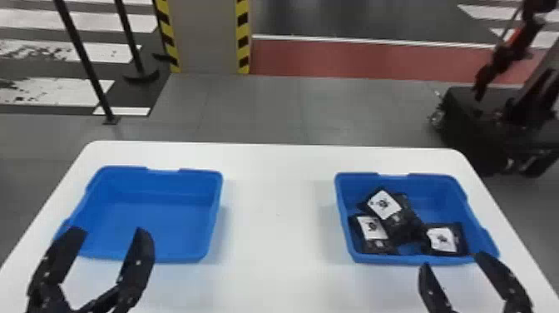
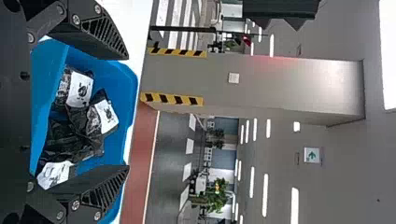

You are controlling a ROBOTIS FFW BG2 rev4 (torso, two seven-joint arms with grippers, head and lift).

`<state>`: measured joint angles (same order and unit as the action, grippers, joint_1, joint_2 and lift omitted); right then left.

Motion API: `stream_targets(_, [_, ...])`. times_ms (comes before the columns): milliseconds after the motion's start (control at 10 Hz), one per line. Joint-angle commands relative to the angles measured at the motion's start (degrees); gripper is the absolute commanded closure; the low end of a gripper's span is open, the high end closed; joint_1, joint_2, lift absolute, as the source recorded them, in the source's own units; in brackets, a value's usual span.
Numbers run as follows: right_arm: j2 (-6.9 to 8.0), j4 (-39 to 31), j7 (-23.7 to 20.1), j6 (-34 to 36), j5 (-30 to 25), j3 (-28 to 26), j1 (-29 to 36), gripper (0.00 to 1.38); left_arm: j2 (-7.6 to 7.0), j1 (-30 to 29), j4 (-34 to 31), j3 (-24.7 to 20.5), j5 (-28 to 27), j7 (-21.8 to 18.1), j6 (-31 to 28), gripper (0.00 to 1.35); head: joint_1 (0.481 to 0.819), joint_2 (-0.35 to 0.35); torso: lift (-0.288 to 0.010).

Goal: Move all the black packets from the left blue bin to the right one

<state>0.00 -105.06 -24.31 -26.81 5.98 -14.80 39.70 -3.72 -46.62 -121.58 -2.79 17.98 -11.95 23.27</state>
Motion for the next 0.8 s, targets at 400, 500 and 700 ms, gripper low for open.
stream_targets(400, [0.05,-0.6,0.5,-0.5,0.2,0.0,0.2,0.21,-1.47,-0.3,0.6,1.9,1.8,0.3,-0.2,0.16,0.695,-0.096,-0.110])
stream_targets(500, [0.05,-0.8,0.5,-0.5,0.2,0.0,0.2,0.21,-1.73,-0.8,0.6,1.9,1.7,0.3,-0.9,0.16,0.695,-0.097,-0.110])
stream_targets(700, [0.05,-0.6,0.6,-0.5,0.5,0.0,0.1,0.21,-2.08,-1.6,0.6,2.1,2.0,0.3,-2.5,0.16,0.695,-0.099,-0.110])
